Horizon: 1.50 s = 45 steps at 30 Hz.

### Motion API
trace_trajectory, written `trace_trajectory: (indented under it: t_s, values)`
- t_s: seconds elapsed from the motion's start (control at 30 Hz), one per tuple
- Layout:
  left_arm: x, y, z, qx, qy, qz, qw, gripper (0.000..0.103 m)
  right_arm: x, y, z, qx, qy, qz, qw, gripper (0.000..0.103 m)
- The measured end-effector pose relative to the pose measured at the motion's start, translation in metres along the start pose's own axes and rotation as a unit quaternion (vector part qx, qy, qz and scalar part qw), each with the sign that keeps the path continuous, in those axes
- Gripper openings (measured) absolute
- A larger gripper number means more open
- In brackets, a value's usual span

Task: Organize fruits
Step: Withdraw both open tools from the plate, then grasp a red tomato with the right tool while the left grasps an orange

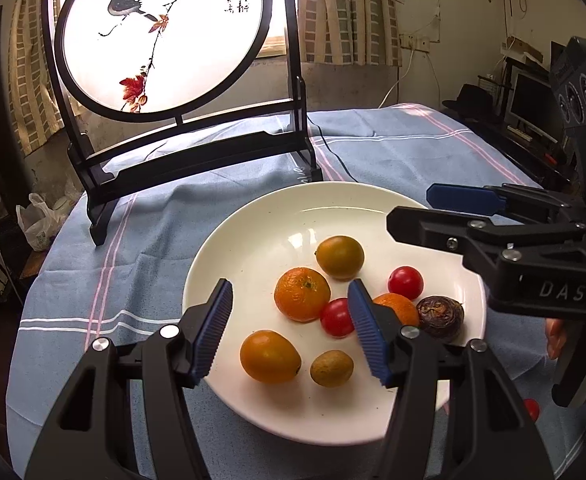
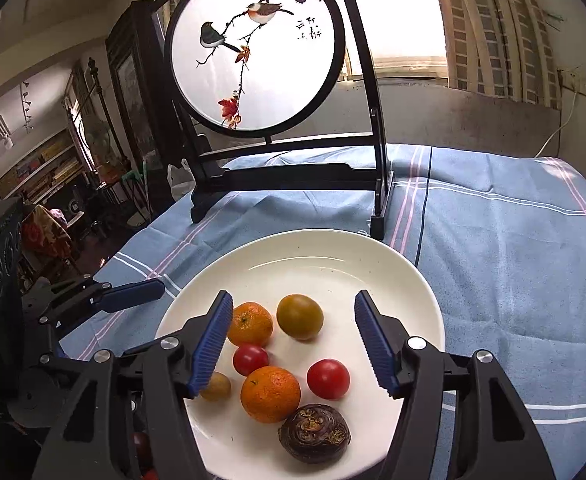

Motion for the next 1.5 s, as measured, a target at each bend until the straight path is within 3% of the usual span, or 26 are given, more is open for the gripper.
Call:
trace_trajectory:
  t_s: [0.27, 0.4, 0.47, 0.67, 0.9, 1.07, 1.1, 1.13, 1.17, 1.27, 1.37, 1.5]
  values:
    - [-0.001, 0.004, -0.030, 0.000, -0.024, 0.001, 0.9997, 0.059, -0.004, 0.021, -0.031, -0.031, -0.013, -0.011, 0.999, 0.066]
    - [0.008, 0.011, -0.069, 0.000, -0.045, -0.005, 0.9990, 0.062, 0.009, 0.040, -0.075, -0.005, -0.019, -0.075, 0.997, 0.069]
    - [0.020, 0.011, -0.086, -0.007, -0.049, 0.007, 0.9987, 0.063, 0.024, 0.050, -0.097, 0.000, -0.012, -0.102, 0.995, 0.074]
    - [0.061, 0.009, -0.127, -0.008, -0.046, 0.024, 0.9986, 0.066, 0.084, 0.061, -0.143, 0.020, 0.012, -0.155, 0.988, 0.075]
    - [0.105, -0.008, -0.142, -0.002, -0.021, 0.051, 0.9985, 0.066, 0.155, 0.036, -0.133, 0.059, 0.096, -0.156, 0.981, 0.075]
    - [0.136, -0.018, -0.134, 0.024, 0.018, 0.044, 0.9986, 0.066, 0.174, 0.026, -0.105, 0.066, 0.136, -0.145, 0.978, 0.061]
    - [0.143, -0.021, -0.133, 0.030, 0.025, 0.044, 0.9983, 0.066, 0.176, 0.024, -0.099, 0.062, 0.143, -0.141, 0.978, 0.054]
    - [0.149, -0.025, -0.133, 0.038, 0.031, 0.044, 0.9978, 0.066, 0.178, 0.023, -0.093, 0.059, 0.150, -0.139, 0.977, 0.038]
    - [0.157, -0.030, -0.133, 0.050, 0.039, 0.045, 0.9970, 0.066, 0.179, 0.021, -0.088, 0.061, 0.157, -0.138, 0.976, 0.031]
    - [0.173, -0.045, -0.133, 0.079, 0.056, 0.044, 0.9944, 0.066, 0.180, 0.021, -0.087, 0.053, 0.156, -0.133, 0.977, 0.029]
    - [0.182, -0.061, -0.125, 0.101, 0.074, 0.039, 0.9914, 0.056, 0.178, 0.022, -0.092, 0.044, 0.147, -0.127, 0.980, 0.029]
    - [0.182, -0.064, -0.104, 0.076, 0.090, 0.023, 0.9928, 0.049, 0.176, 0.022, -0.097, 0.042, 0.142, -0.127, 0.981, 0.029]
Point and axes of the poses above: each gripper's, at about its wrist camera, not at the fingertips, and z roughly the way its jaws point, y to its left, x to its underside, the point moved 7 cm from there along z, roughly the way its jaws point, and after that the axes turned 3 degrees about y, right-handed, at the moved point
